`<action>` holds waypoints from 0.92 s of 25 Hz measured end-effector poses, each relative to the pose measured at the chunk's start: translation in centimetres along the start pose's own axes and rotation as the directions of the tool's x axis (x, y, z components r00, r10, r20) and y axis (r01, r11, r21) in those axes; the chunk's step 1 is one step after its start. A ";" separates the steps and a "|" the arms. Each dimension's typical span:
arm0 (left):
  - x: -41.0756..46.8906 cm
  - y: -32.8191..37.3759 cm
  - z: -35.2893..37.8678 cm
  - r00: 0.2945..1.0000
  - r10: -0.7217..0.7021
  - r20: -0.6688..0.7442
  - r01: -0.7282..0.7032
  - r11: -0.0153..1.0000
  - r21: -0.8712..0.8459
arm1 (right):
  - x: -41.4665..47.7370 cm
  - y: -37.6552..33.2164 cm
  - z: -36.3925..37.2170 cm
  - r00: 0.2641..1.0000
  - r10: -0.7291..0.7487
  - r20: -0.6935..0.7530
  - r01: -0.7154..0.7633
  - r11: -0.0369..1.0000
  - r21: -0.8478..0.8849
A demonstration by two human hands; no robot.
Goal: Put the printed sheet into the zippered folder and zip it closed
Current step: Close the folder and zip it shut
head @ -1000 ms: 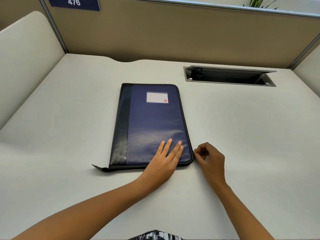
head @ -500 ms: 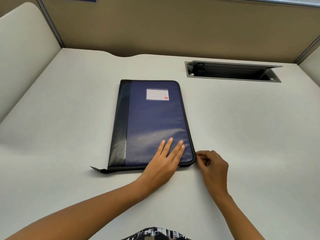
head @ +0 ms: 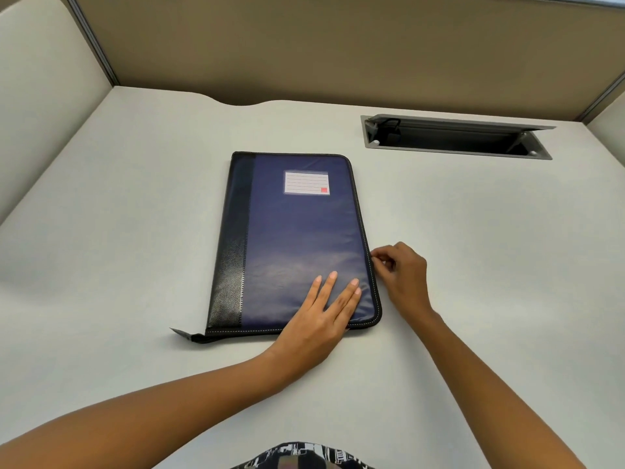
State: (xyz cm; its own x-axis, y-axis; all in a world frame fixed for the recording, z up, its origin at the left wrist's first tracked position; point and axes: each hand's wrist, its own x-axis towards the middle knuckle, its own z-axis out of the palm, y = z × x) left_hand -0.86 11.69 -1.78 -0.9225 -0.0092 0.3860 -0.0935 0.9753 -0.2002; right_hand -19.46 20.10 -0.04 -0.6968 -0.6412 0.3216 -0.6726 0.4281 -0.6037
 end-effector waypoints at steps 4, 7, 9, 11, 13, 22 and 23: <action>0.0 0.0 0.1 1.000 -0.001 0.018 0.001 1.000 0.000 | 4.2 0.0 1.4 0.999 0.038 0.021 -0.038 0.999 0.000; 0.1 0.0 -0.3 0.999 0.005 0.049 -0.003 0.999 -0.035 | 7.3 -0.1 2.3 0.996 0.070 0.052 -0.070 0.998 -0.011; 0.1 -0.1 -0.7 0.995 -0.016 0.099 0.024 0.996 -0.086 | 8.3 0.1 2.7 0.995 0.078 0.064 -0.077 0.997 -0.020; 0.2 -0.7 -1.2 0.991 -0.038 0.126 0.064 0.977 -0.203 | 8.2 0.4 2.8 0.996 0.066 0.058 -0.065 0.998 -0.020; 0.9 -2.0 -1.6 0.994 -0.035 0.105 0.068 0.940 -0.334 | 7.7 0.6 2.9 0.998 0.048 0.042 -0.048 0.999 0.004; 12.3 -9.2 1.8 0.950 0.269 0.156 -0.150 0.835 -0.530 | 7.5 1.4 3.3 0.998 0.063 0.011 -0.063 0.997 0.048; 13.1 -9.4 2.3 0.930 0.331 0.159 -0.199 0.818 -0.539 | 7.7 1.6 3.2 0.998 0.061 0.020 -0.062 0.997 0.052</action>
State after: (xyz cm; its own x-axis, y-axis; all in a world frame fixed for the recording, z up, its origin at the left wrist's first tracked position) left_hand -12.93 1.89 3.11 -0.9485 0.2789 0.1500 0.3090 0.9190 0.2450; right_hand -25.07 13.80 -0.88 -0.7313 -0.6266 0.2695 -0.6143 0.4333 -0.6595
